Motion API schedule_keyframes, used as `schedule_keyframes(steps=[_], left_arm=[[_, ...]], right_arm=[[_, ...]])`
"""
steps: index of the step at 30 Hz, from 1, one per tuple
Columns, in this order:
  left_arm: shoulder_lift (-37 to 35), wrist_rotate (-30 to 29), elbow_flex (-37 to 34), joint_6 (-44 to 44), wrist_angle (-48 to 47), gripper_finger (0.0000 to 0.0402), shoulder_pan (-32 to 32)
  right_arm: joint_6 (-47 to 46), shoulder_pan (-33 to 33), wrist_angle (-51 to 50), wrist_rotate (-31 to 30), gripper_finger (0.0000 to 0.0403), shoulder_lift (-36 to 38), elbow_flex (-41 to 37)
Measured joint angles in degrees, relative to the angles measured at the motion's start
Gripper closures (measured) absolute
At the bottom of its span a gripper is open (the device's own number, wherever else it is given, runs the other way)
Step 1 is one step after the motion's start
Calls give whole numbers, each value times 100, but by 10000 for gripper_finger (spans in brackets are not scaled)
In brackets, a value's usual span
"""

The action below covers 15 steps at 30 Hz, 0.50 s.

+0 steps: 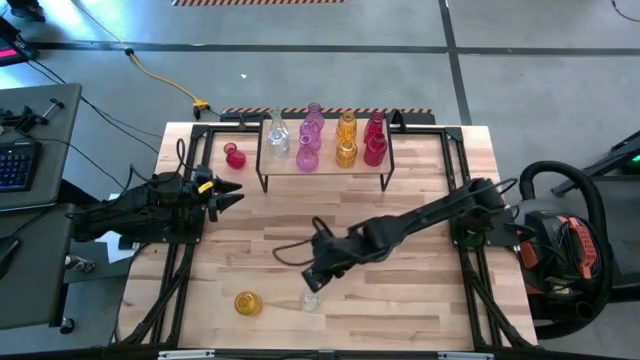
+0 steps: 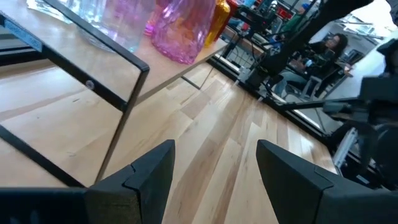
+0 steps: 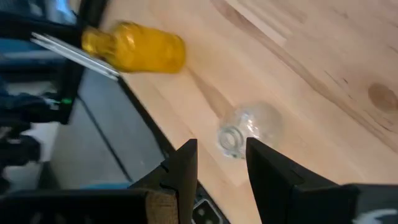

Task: Sort vases onto shelf
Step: Put the transparent vase on the shelf aligned with the other transparent vase

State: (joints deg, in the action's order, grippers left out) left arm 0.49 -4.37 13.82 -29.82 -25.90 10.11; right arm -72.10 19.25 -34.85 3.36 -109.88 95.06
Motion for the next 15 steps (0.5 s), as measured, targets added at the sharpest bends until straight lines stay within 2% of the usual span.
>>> schedule_keyframes(steps=[6,15], left_arm=[[-2,225,0,0,6,183,0],[-2,230,0,0,2,183,-1]], right_arm=[[-2,103,-695,24,285,-549,627],[-262,235,-795,131,285,-983,702]])
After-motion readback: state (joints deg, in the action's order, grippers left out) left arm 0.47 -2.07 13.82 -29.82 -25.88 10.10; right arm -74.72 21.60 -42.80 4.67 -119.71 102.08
